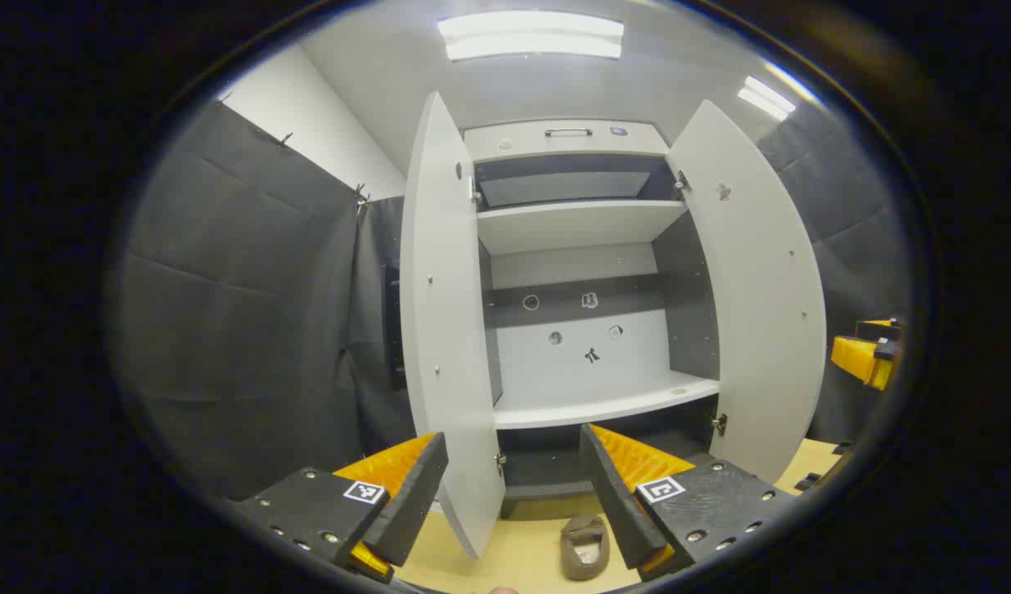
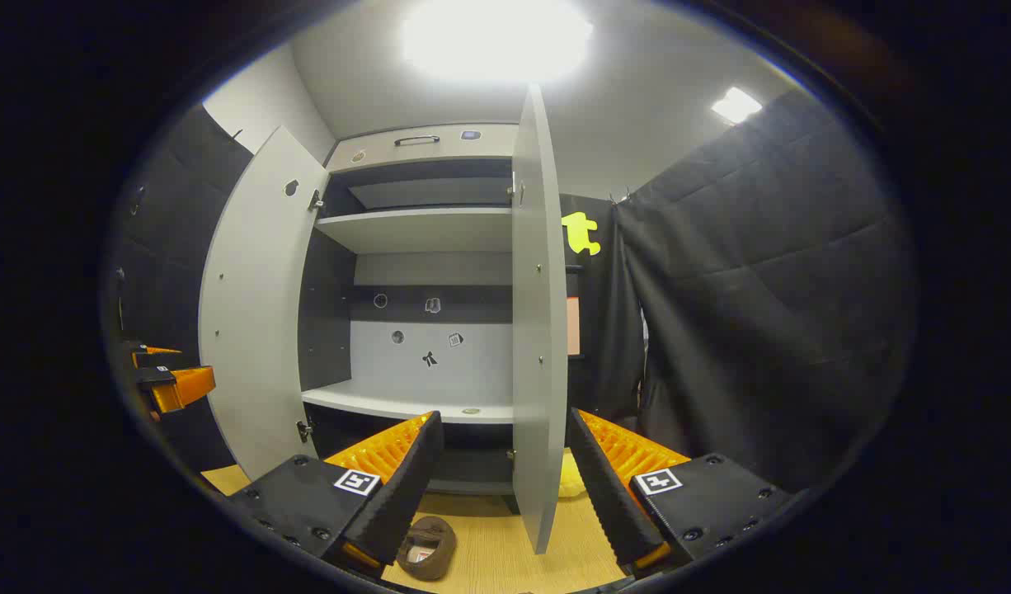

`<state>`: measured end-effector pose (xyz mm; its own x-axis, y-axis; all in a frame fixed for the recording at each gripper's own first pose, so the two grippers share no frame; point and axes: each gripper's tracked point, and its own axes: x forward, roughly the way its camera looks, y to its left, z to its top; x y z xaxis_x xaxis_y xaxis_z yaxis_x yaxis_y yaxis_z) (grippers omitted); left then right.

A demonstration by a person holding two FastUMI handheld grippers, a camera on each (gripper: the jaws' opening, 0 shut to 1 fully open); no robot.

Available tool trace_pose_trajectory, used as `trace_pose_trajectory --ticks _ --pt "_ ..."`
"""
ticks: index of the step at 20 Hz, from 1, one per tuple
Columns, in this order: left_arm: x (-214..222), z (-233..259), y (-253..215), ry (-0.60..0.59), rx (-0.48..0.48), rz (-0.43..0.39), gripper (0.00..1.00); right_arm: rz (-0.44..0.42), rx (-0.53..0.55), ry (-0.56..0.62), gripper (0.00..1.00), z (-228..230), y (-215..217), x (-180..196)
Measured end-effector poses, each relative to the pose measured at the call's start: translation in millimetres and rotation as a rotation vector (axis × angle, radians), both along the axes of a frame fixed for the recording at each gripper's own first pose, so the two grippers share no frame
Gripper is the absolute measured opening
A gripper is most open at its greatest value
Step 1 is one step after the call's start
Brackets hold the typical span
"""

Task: Grab one shoe with the right hand and put it into the shoe cabinet, grab the other shoe with the left hand and put it into the shoe cabinet; then close the right door with the right hand and the left door with the left hand.

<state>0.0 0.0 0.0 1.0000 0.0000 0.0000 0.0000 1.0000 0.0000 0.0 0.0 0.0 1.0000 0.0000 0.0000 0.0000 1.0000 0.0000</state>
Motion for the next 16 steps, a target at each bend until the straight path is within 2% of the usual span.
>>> trace_pose_trajectory --ticks 3,4,5,6,7,8,9,10,13,14,15,16 --pt "-2 -4 5 0.008 -0.016 0.017 0.99 0.008 -0.016 0.007 0.96 -1 6 0" --pt "-4 -7 5 0.012 -0.024 0.02 0.94 0.015 -0.017 0.011 0.96 -2 9 0" --pt "-4 -9 7 0.017 -0.028 0.023 0.94 0.017 -0.019 0.014 0.94 -1 9 2" --pt "-4 -10 10 0.022 -0.03 0.027 0.89 0.016 -0.017 0.015 0.94 -1 8 2" --pt "-5 -10 12 0.021 -0.03 0.031 0.94 0.015 -0.014 0.011 0.96 1 8 2" --pt "-6 -9 14 0.017 -0.029 0.036 0.94 0.013 -0.011 0.006 0.96 2 6 2" --pt "-5 -8 15 0.015 -0.028 0.039 0.99 0.011 -0.012 0.005 0.96 2 5 1" --pt "-4 -9 16 0.015 -0.028 0.041 0.94 0.008 -0.015 0.007 0.96 1 4 1" --pt "0 -8 16 0.015 -0.031 0.042 0.94 0.007 -0.011 0.021 0.96 -1 4 4" --pt "1 -7 17 0.011 -0.027 0.045 1.0 0.007 -0.012 0.022 0.96 -2 3 5" --pt "2 -6 17 0.008 -0.023 0.048 0.94 0.006 -0.016 0.024 0.96 -3 2 5" --pt "2 -6 17 0.006 -0.02 0.05 0.99 0.005 -0.019 0.027 0.96 -5 1 6"
